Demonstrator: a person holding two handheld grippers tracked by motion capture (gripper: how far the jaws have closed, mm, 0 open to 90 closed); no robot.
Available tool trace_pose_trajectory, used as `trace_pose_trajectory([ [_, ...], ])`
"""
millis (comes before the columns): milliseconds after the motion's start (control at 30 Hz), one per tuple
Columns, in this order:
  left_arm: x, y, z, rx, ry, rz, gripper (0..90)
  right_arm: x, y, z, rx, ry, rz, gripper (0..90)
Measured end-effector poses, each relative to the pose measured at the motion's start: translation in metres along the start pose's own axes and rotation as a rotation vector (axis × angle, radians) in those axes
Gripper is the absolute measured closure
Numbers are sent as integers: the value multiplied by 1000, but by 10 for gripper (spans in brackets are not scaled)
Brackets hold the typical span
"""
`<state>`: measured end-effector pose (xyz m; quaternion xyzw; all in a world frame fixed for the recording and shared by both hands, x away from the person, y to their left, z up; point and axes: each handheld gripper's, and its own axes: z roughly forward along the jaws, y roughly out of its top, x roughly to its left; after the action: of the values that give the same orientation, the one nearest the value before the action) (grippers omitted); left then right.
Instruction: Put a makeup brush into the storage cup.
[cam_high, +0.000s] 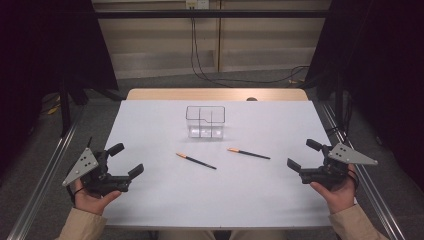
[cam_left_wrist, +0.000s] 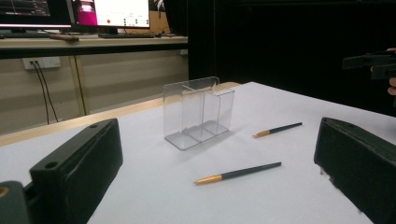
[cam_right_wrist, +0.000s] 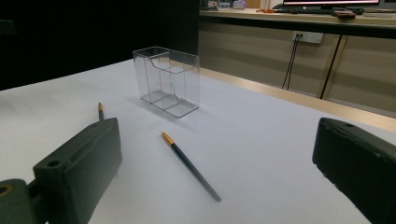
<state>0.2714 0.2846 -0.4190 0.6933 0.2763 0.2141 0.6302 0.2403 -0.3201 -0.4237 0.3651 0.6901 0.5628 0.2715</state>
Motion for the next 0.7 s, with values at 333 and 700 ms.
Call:
trace_pose_trajectory([
  [333, 0, 0, 3, 12, 7, -1, 12, -3, -1, 1, -7, 5, 8, 9],
  [700, 3, 4, 17, 5, 2, -6, 12, -4, -3, -1, -3, 11, 11, 9],
])
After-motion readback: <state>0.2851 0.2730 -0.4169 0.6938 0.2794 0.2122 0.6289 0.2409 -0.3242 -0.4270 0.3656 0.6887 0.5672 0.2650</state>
